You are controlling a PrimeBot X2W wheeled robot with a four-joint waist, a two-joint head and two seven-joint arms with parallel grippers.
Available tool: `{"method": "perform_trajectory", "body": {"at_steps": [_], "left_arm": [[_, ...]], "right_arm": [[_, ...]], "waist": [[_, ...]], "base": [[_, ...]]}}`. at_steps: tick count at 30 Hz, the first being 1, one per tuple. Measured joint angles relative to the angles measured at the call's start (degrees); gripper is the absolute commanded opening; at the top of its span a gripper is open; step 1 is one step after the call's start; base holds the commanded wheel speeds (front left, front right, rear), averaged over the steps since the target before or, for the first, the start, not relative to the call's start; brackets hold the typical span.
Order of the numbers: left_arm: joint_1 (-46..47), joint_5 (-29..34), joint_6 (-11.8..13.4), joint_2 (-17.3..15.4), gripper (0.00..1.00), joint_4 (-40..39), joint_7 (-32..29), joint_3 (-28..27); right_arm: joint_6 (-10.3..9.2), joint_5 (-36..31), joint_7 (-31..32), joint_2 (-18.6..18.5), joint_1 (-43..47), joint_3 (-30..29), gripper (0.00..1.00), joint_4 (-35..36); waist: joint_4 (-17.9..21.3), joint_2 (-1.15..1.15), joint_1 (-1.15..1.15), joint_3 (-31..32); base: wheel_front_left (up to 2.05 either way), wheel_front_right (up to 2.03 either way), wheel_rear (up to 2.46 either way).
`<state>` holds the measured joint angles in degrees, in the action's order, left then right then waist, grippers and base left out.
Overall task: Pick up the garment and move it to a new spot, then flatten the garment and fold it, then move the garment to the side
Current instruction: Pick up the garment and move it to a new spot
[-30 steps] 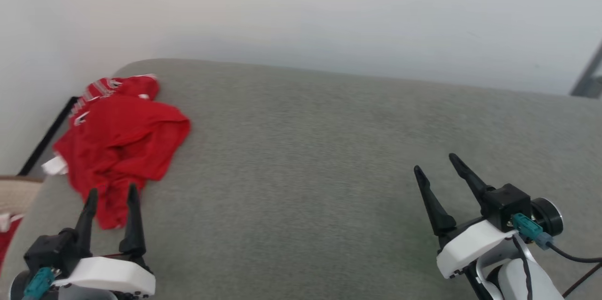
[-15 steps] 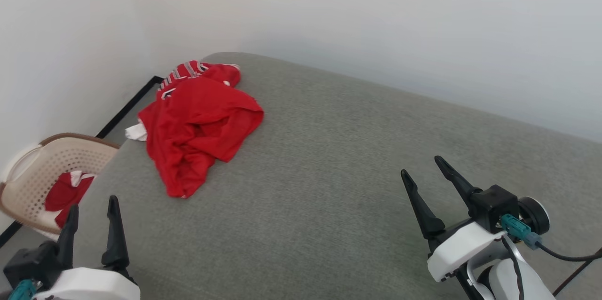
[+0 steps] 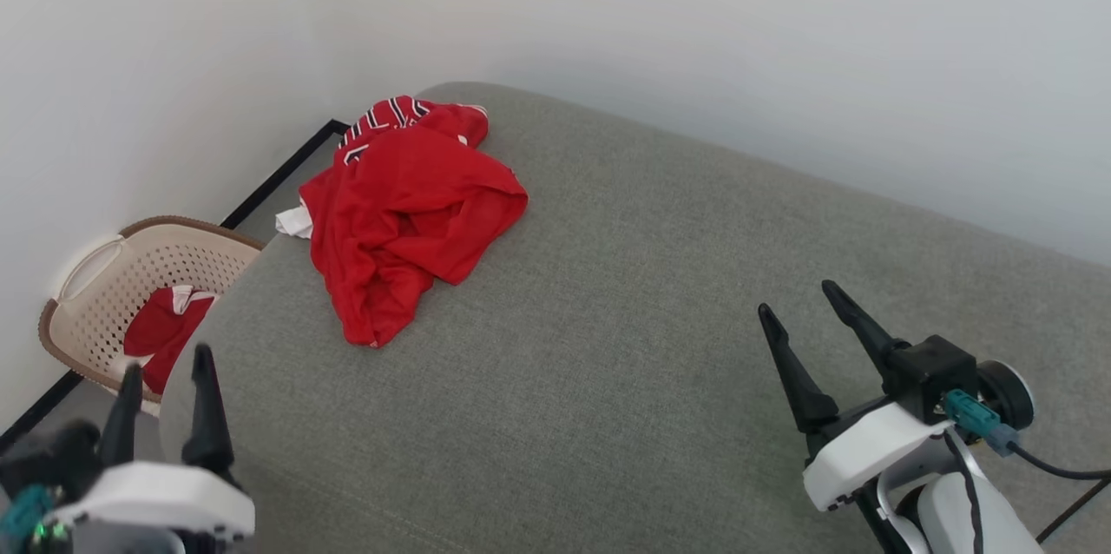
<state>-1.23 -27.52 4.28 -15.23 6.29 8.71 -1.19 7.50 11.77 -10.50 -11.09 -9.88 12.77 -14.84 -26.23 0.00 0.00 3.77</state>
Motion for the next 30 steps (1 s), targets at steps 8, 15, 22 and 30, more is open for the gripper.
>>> {"method": "perform_trajectory", "body": {"at_steps": [8, 15, 22, 30], "left_arm": [[10.3, -1.4, -1.9, -2.4, 1.0, 4.2, -2.7, 0.1], [22.5, -3.1, -4.9, -5.2, 1.0, 14.6, -3.9, 0.0], [35.6, -3.8, -7.4, -7.0, 1.0, 27.5, -4.5, 0.6], [47.4, -4.9, -9.2, -9.0, 1.0, 41.9, -8.2, 1.3]], "right_arm": [[-0.01, -1.1, 2.0, -1.7, -1.3, -2.1, 1.0, 3.2], [-0.01, -2.0, 4.4, -3.9, -3.8, -3.5, 1.0, 7.3], [-0.01, -3.1, 6.9, -6.0, -6.7, -4.7, 1.0, 12.1], [0.0, -3.7, 9.3, -8.1, -9.1, -5.5, 1.0, 16.7]], "waist": [[1.2, 0.0, 0.0, -3.9], [3.5, 0.0, 0.0, -9.2], [6.6, 0.0, 0.0, -16.5], [10.0, 0.0, 0.0, -24.1]], "base": [[0.0, 0.0, 0.0], [0.0, 0.0, 0.0], [0.0, 0.0, 0.0], [0.0, 0.0, 0.0]]}}
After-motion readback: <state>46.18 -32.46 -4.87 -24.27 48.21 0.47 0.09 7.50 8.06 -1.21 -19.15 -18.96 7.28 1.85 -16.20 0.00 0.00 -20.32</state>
